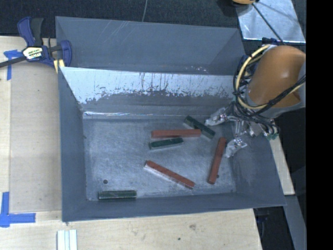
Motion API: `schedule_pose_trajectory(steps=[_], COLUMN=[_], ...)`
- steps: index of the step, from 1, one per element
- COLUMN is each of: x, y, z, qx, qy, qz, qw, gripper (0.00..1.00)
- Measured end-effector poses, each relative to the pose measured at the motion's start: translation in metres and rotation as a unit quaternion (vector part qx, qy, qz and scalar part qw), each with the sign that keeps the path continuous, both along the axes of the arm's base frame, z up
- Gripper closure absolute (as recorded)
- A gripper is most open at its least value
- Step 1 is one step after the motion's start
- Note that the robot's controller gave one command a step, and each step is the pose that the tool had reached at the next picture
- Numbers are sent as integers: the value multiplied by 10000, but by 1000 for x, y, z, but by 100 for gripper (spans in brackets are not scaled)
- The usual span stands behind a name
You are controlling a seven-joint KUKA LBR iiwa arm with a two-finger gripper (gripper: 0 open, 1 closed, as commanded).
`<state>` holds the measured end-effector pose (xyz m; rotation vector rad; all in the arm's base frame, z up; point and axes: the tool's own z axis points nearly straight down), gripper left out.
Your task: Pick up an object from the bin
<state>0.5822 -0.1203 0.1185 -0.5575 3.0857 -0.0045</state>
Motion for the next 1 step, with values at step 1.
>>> schedule_pose_trajectory(steps=[1], x=[-20], y=[-14], z=[-26], qx=[-51], qy=[-384], qz=[1119], qw=[9930], gripper=[100])
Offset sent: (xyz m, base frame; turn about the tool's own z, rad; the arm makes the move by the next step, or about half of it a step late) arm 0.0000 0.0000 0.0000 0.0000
